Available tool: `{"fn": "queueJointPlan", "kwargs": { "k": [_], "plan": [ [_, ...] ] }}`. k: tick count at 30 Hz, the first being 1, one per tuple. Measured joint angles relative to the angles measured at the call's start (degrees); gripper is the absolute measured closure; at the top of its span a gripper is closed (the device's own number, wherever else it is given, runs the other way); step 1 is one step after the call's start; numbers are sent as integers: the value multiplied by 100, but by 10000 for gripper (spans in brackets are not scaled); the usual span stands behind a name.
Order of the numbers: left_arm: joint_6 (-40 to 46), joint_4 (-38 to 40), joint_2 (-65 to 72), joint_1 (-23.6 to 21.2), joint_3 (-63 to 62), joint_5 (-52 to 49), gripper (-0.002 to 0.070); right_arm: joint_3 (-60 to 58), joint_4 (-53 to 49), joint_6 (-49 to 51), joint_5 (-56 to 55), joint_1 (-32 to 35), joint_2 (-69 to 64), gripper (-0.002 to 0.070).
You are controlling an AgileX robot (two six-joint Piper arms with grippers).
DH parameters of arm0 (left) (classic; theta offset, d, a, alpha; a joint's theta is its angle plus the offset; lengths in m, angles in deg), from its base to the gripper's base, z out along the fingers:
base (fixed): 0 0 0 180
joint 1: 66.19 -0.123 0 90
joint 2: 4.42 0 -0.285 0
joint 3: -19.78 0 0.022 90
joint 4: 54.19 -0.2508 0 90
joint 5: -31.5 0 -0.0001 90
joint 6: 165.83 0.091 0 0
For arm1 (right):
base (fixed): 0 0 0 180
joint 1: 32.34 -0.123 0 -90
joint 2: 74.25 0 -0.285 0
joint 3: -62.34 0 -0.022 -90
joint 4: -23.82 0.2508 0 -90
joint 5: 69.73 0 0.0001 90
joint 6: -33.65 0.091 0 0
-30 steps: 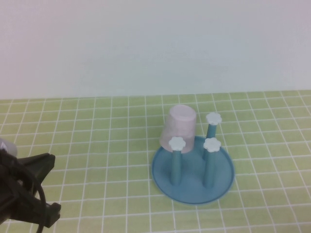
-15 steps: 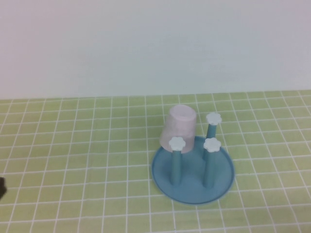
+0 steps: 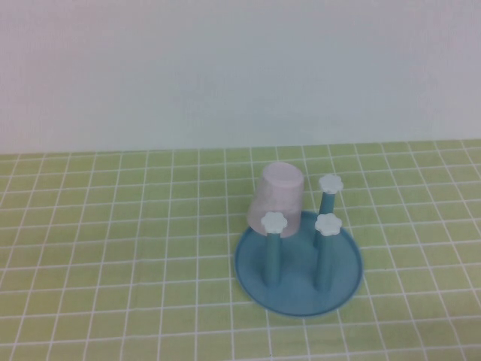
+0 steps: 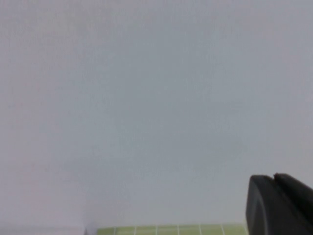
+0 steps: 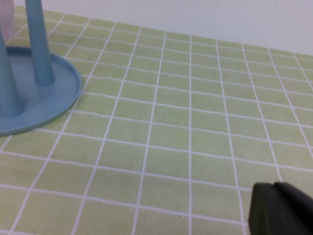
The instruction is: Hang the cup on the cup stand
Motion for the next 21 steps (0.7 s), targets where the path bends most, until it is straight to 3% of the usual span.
{"fn": "queueJointPlan", "kwargs": {
  "k": [21],
  "plan": [
    [0, 0, -1548, -41, 0, 33, 675, 0, 0, 0, -10, 0, 0, 678]
  ]
}}
